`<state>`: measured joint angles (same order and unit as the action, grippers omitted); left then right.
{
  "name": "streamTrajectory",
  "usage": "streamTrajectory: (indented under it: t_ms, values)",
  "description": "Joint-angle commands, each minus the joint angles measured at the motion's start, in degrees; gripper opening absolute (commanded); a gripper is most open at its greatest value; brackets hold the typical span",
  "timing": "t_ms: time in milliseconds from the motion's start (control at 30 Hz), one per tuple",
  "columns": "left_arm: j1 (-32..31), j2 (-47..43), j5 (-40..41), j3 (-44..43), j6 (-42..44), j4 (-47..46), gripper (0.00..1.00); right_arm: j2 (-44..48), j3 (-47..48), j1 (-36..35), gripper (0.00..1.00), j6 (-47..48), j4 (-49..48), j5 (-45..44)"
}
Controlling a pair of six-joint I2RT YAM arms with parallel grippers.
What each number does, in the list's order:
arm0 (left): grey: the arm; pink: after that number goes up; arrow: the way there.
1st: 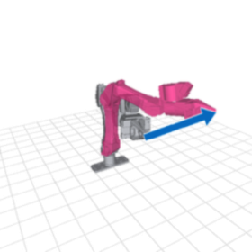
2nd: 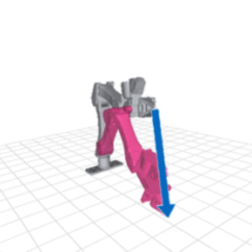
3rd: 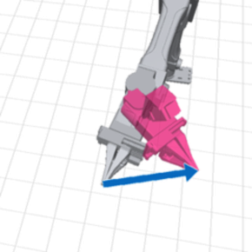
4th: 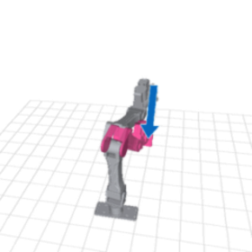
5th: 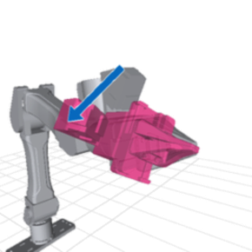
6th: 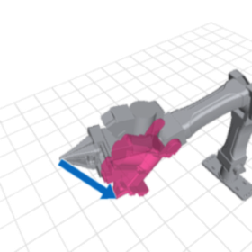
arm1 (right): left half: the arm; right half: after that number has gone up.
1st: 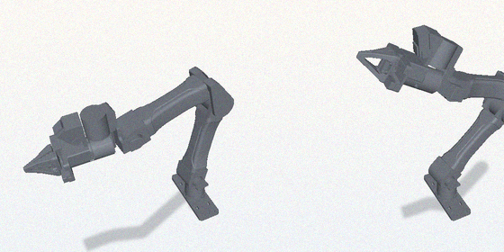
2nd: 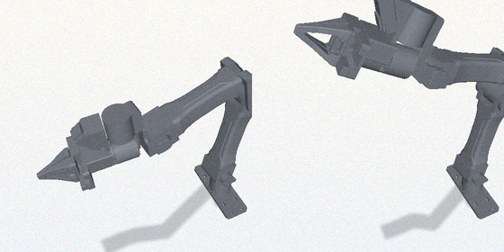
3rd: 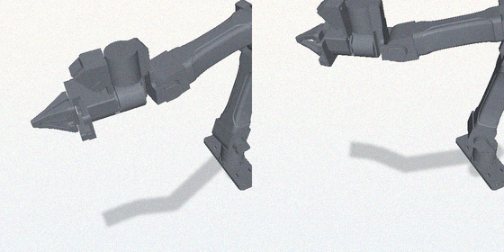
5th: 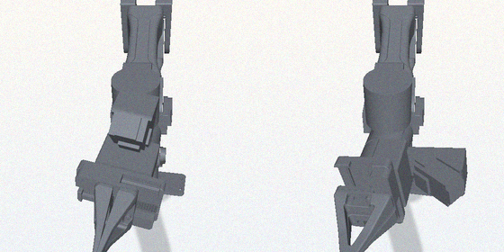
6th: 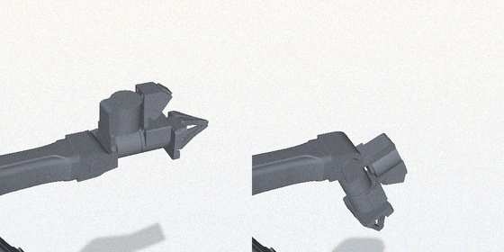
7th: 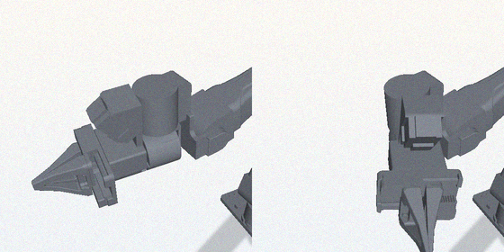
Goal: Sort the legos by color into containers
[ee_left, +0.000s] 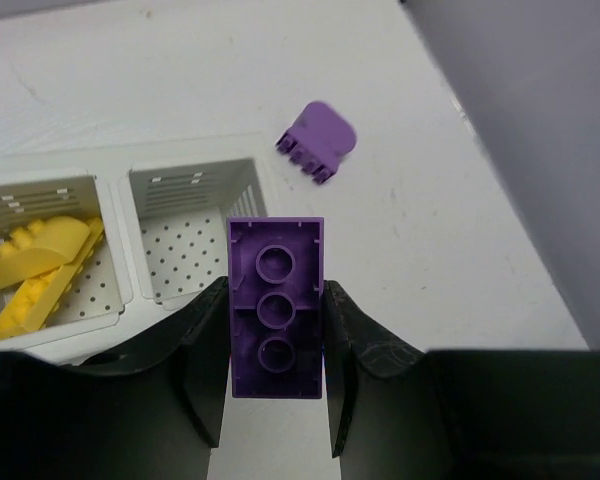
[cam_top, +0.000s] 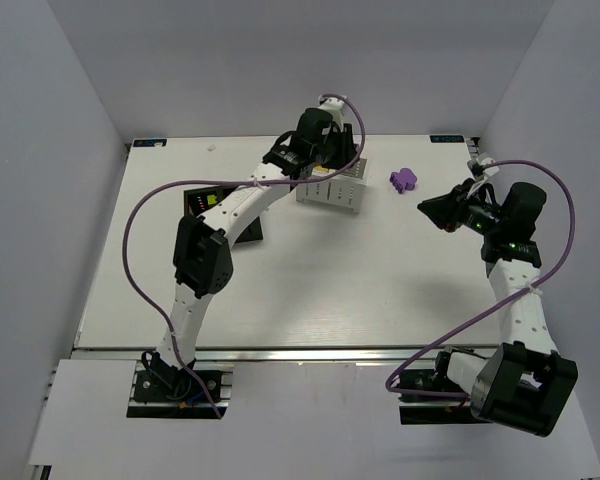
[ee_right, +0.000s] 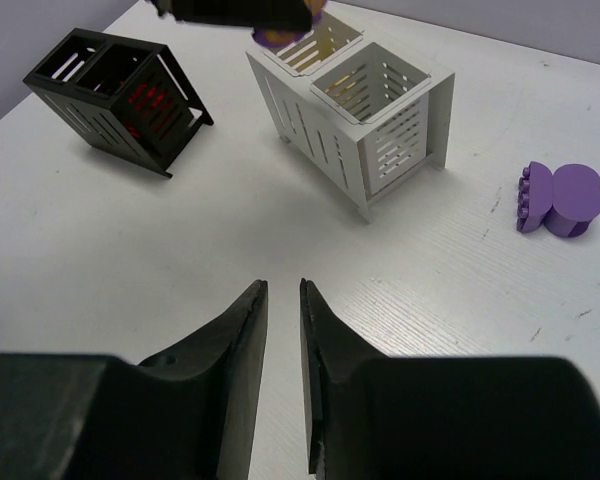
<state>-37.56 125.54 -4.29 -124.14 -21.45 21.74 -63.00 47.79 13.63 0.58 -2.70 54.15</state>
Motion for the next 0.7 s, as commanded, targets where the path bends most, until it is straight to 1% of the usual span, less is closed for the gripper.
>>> streamTrajectory:
  t_ms: [0,133,233,333,400,500,533,667]
  values:
    - [0.5,0.3,-0.9,-2.2,-0.1,0.1,0.01,-0.2,1.3,0.8,0.26,0.5,-0.2,1.2]
    - [0.5,1.8,0.2,-1.8,-0.3,-2.0,0.04,-0.3,1.3,1.0,0.27,0.4,-0.1,1.6]
    - [0.5,3.2,0.3,-2.7,-0.1,-2.0,0.1,-0.4,1.3,1.3,0.27,0.4,-0.1,1.9]
    - [0.5,4.3,0.6,-3.2,-0.1,-2.0,0.19,-0.6,1.3,1.7,0.28,0.3,-0.2,2.2]
    - [0.5,4.5,0.9,-3.2,-0.1,-2.1,0.28,-0.7,1.3,2.0,0.29,0.3,-0.2,2.4]
    - [0.5,5.2,1.9,-3.4,-0.1,-2.0,0.34,-0.9,1.2,2.4,0.3,-0.1,-0.5,2.9]
    - [0.5,5.5,2.2,-3.6,0.0,-2.0,0.37,-0.9,1.2,2.5,0.3,-0.1,-0.5,3.0]
    - [0.5,6.7,3.0,-4.4,0.0,-2.3,0.42,-1.1,1.1,2.7,0.3,-0.1,-0.7,3.7]
